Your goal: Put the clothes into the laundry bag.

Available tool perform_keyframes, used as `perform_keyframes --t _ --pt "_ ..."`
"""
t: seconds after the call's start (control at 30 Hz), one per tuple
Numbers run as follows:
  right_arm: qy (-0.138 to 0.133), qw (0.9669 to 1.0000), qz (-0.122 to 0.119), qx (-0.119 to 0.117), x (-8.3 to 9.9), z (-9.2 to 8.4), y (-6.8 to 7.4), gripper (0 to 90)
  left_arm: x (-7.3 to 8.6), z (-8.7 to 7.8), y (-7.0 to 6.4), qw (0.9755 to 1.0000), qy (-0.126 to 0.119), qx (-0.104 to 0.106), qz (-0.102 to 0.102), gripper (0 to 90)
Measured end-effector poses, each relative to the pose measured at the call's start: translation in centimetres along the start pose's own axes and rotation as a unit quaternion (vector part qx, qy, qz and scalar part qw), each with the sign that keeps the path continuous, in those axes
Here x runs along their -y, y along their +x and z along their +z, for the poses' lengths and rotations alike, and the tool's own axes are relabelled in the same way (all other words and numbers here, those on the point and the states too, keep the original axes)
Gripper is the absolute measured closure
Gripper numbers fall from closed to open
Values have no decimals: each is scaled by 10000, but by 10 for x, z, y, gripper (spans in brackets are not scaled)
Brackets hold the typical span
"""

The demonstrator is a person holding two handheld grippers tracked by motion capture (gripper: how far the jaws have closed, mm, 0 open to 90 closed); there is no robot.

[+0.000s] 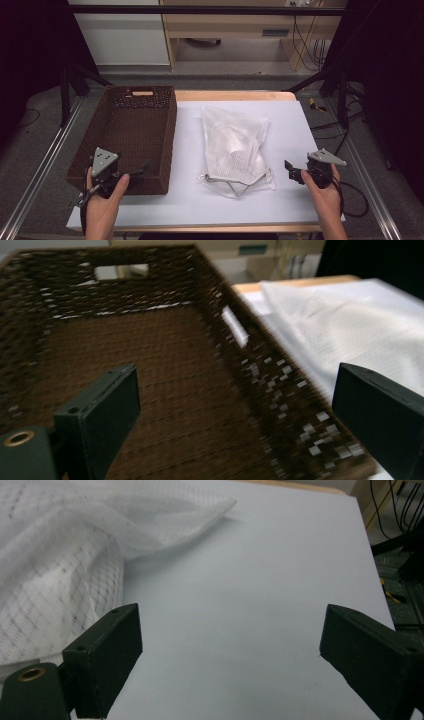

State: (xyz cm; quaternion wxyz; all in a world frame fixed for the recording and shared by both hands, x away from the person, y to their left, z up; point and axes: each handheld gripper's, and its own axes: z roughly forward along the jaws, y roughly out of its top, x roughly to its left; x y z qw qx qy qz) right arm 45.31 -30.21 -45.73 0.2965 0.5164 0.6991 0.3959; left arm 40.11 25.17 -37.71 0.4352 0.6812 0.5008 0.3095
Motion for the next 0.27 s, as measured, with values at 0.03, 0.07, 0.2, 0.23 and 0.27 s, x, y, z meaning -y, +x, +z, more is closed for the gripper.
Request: perform_keyframes --t 0.03,0.07,0.2,0.23,0.27 --pt "25 10000 -23 1 1 1 0 107 2 1 1 9999 50 -114 42 53" --pt "52 10000 -19 1 2 1 0 107 3 1 3 9997 103 -186 72 54" --pt "46 10000 -38 18 3 2 -1 107 4 0 7 9997 50 -241 -57 59" --pt "46 10000 -45 24 3 2 -1 107 4 0 8 9996 32 -263 -39 59" --pt "64 10000 -39 16 4 3 -1 103 4 0 8 9996 29 -275 1 59"
